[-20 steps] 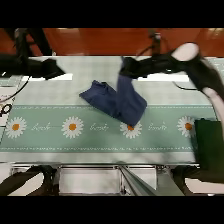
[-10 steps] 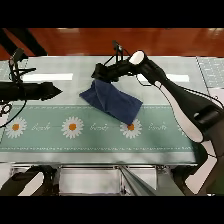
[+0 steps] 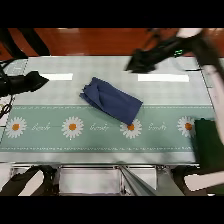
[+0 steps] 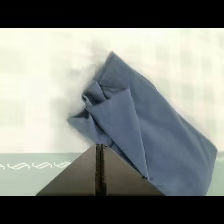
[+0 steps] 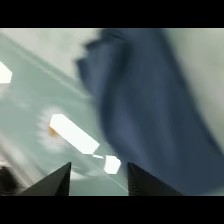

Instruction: Fold the shirts.

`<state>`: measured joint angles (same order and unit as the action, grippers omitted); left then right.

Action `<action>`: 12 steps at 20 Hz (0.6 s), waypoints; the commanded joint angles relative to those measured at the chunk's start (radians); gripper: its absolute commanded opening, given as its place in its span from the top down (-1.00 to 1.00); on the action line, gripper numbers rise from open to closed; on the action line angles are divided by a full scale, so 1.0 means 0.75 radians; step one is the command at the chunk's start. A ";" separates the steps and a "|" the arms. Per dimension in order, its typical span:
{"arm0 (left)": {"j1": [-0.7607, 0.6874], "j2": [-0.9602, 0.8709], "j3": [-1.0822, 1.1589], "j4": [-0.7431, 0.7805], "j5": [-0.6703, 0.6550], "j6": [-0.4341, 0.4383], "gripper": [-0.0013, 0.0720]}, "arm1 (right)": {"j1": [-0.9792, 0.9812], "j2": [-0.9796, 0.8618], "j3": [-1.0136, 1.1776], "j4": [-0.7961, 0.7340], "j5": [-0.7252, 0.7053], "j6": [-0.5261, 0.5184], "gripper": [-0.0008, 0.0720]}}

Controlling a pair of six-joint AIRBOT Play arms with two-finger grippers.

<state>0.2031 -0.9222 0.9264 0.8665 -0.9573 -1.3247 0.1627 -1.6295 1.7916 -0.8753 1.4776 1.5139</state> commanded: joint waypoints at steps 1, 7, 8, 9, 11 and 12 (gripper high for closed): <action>0.066 0.026 0.002 -0.049 -0.054 -0.004 0.89 | -0.150 0.441 -0.221 -0.736 0.116 0.131 -0.15; -0.081 0.043 -0.090 -0.050 -0.079 0.011 0.89 | -0.258 1.007 -1.335 -0.614 -0.651 0.496 -0.18; -0.116 0.043 -0.108 -0.050 -0.069 0.011 0.89 | -0.256 0.994 -1.467 -0.454 -0.785 0.486 -0.18; -0.145 0.042 -0.123 -0.050 -0.057 0.011 0.89 | -0.256 0.962 -1.563 -0.279 -0.892 0.433 -0.18; -0.192 0.038 -0.146 -0.050 -0.031 0.010 0.89 | -0.256 0.833 -1.657 0.051 -1.006 0.239 -0.18; -0.204 0.035 -0.148 -0.050 -0.025 0.010 0.89 | -0.256 0.740 -1.656 0.188 -1.003 0.123 -0.18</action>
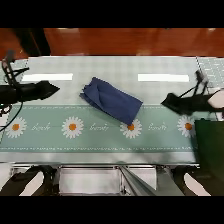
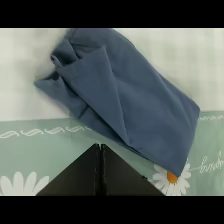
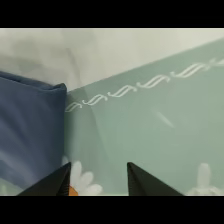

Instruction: Fold the shirts.

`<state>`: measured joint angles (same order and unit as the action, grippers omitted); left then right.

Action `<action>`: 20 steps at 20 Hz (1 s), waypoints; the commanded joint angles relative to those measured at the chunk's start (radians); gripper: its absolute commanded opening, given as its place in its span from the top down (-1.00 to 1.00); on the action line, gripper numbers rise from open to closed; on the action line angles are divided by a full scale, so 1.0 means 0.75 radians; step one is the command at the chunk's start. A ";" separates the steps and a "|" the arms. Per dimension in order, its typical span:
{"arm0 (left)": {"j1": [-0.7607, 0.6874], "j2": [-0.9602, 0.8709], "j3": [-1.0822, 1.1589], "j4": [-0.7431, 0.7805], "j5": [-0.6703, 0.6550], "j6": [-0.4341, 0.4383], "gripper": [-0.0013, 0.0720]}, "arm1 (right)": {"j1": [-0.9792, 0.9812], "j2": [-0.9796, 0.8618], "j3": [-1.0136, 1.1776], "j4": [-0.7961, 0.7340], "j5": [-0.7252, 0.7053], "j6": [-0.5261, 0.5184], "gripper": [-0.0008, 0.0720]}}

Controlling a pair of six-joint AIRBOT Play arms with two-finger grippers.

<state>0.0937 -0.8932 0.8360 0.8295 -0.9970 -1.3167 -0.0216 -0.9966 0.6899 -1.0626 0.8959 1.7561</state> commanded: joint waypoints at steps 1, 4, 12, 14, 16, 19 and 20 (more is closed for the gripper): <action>-0.066 -0.007 -0.027 -0.001 0.030 -0.001 0.89 | -0.010 -0.192 -0.185 0.575 -0.216 -0.307 -0.18; -0.067 -0.013 -0.028 -0.001 0.037 -0.001 0.89 | -0.010 -0.448 -0.140 0.883 -0.078 -0.583 -0.18; -0.067 -0.023 -0.028 -0.001 0.038 -0.006 0.89 | 0.226 -0.755 0.151 0.914 0.003 -0.622 -0.14; -0.067 -0.023 -0.028 -0.001 0.038 -0.006 0.89 | 0.261 -0.797 0.250 0.913 0.042 -0.626 0.42; -0.067 -0.023 -0.028 -0.001 0.038 -0.005 0.89 | 0.283 -0.800 0.373 0.905 0.097 -0.682 0.91; -0.067 -0.023 -0.028 -0.001 0.040 -0.005 0.89 | 0.303 -0.800 0.657 0.709 0.250 -0.577 0.92; -0.067 -0.023 -0.028 -0.001 0.040 -0.005 0.89 | 0.315 -0.800 0.771 0.609 0.291 -0.512 0.92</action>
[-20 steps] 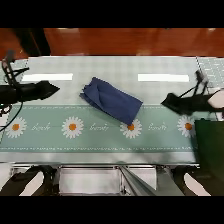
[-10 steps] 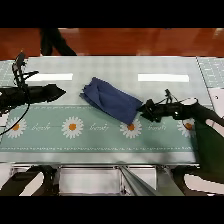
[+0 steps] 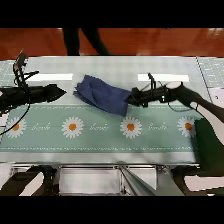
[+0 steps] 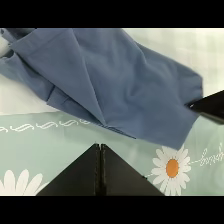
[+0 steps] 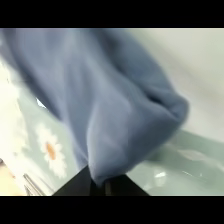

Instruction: Fold the shirts.

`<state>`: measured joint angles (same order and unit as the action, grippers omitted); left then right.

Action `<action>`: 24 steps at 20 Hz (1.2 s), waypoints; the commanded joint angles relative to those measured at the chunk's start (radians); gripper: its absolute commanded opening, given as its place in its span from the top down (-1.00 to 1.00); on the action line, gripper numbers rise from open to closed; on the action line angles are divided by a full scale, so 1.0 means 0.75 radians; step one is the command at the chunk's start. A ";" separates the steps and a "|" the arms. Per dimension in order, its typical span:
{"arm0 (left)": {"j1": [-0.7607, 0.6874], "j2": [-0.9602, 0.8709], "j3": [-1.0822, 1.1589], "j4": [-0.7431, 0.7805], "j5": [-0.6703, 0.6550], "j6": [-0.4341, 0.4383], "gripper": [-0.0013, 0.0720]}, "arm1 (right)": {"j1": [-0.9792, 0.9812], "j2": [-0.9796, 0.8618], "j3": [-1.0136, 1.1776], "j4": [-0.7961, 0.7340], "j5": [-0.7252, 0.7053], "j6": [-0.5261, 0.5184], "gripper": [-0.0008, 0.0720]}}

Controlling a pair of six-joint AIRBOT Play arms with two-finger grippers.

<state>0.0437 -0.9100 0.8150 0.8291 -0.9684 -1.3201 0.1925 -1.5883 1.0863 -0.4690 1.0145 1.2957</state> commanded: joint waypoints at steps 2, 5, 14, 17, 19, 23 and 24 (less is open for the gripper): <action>-0.001 -0.001 -0.001 0.000 0.001 -0.001 0.89 | 0.048 -0.011 0.463 -0.358 0.205 0.222 0.92; -0.001 -0.001 -0.001 0.001 0.001 0.000 0.89 | 0.042 -0.011 0.750 -0.536 0.334 0.341 0.92; -0.001 -0.001 -0.001 0.000 -0.001 -0.001 0.89 | -0.230 0.016 1.262 -0.716 0.801 0.515 0.92; -0.001 -0.001 -0.001 0.000 -0.001 -0.001 0.89 | -0.409 0.113 1.275 -0.714 0.843 0.535 0.92; -0.001 -0.001 -0.001 0.000 -0.001 -0.001 0.89 | -0.550 0.178 1.275 -0.707 0.894 0.542 0.92; -0.001 -0.001 -0.001 0.000 -0.001 0.000 0.89 | -0.859 0.297 1.275 -0.705 1.020 0.557 0.92; -0.001 -0.001 -0.001 0.000 0.000 0.000 0.89 | -0.932 0.320 1.275 -0.706 1.053 0.561 0.92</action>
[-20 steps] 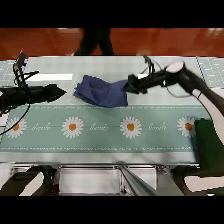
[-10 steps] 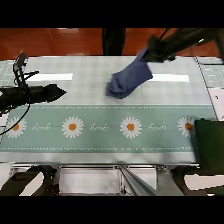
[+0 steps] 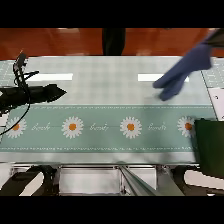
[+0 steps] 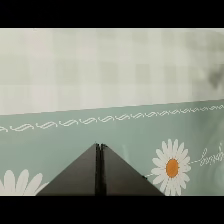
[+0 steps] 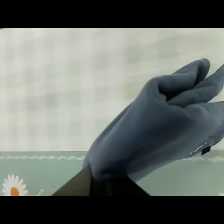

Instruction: Fold the shirts.

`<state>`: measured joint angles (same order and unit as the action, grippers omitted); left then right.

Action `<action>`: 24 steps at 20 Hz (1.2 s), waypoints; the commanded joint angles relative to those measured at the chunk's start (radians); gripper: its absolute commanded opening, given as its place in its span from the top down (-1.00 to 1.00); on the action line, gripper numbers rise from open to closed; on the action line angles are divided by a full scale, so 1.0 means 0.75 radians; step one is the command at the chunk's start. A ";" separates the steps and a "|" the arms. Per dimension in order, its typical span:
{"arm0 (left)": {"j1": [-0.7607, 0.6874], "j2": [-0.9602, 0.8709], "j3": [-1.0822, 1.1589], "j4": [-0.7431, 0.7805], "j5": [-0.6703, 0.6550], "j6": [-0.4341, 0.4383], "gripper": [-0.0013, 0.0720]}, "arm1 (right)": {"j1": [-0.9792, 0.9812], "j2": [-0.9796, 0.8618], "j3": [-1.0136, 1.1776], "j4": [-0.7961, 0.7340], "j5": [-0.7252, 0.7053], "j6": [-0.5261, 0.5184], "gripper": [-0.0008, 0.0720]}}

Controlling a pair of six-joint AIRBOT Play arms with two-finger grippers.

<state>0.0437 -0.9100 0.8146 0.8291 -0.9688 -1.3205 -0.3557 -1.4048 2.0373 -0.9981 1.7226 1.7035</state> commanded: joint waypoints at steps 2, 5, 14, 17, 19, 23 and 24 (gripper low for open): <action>-0.001 -0.001 0.000 0.000 0.001 0.006 0.89 | -0.352 0.123 0.007 -0.013 0.175 0.030 0.92; -0.001 -0.001 0.000 0.000 0.011 0.005 0.89 | -0.551 0.227 -0.090 -0.061 0.180 0.047 0.92; -0.001 -0.001 0.000 0.001 0.067 0.006 0.89 | -1.066 0.700 -0.965 -0.664 0.181 -0.110 0.92; -0.001 -0.001 0.000 0.001 0.083 0.006 0.89 | -1.136 0.779 -1.170 -0.928 0.181 -0.018 0.11; -0.001 -0.001 0.000 0.001 0.101 0.006 0.89 | -1.135 0.778 -1.223 -0.951 0.181 -0.009 -0.17; 0.001 -0.001 0.005 0.001 0.292 0.006 0.89 | -1.135 0.777 -1.211 -0.857 0.139 -0.009 -0.14; 0.004 -0.005 0.023 0.001 0.350 0.006 0.89 | -1.135 0.767 -1.183 -0.741 0.113 -0.009 0.01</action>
<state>0.0441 -0.9112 0.8188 0.8291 -0.8242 -1.3163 -1.1995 -0.8318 1.1507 -1.6394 1.8465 1.6920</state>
